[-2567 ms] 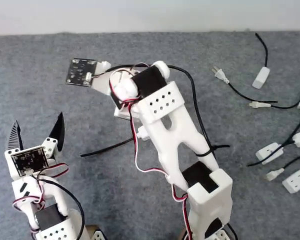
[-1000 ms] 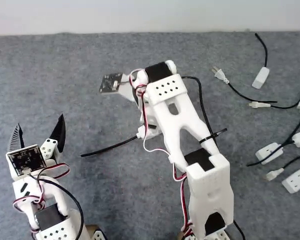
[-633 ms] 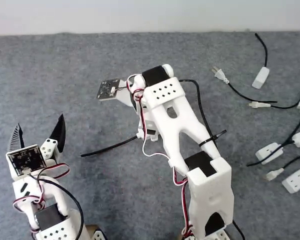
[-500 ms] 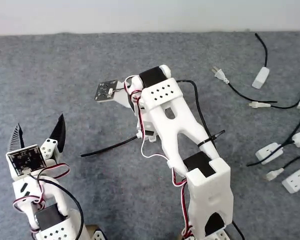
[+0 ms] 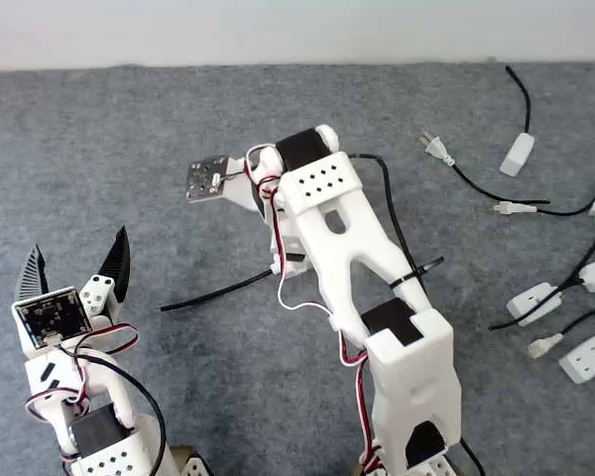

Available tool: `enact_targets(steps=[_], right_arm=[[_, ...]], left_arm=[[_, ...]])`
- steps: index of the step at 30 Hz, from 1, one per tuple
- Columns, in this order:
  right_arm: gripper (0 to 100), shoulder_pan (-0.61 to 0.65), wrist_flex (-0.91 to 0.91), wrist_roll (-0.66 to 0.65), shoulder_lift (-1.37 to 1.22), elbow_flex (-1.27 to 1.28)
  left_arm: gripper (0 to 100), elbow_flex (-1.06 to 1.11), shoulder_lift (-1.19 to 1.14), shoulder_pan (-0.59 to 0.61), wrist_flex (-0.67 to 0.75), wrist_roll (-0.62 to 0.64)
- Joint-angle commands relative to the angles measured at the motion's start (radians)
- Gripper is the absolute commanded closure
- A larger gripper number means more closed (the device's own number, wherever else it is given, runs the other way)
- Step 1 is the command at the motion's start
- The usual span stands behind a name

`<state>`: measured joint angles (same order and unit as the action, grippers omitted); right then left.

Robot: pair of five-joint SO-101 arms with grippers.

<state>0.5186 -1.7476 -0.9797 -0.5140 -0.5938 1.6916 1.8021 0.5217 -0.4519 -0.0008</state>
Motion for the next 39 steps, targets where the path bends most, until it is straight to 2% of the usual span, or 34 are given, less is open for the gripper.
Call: enact_targets(steps=[1,11,21,39], right_arm=[[98.8,-0.012,0.008,-0.012,-0.015,-0.092],[98.8,-0.018,-0.002,-0.014,-0.116,-0.272],[98.8,-0.018,-0.042,-0.038,-0.194,-0.284],[98.8,-0.073,-0.051,-0.041,-0.085,-0.276]], left_arm=[[60,-0.008,0.008,0.005,-0.02,0.006],[60,-0.008,0.008,0.005,-0.021,0.006],[60,-0.008,0.008,0.005,-0.021,0.006],[60,-0.008,0.008,0.005,-0.023,0.005]])
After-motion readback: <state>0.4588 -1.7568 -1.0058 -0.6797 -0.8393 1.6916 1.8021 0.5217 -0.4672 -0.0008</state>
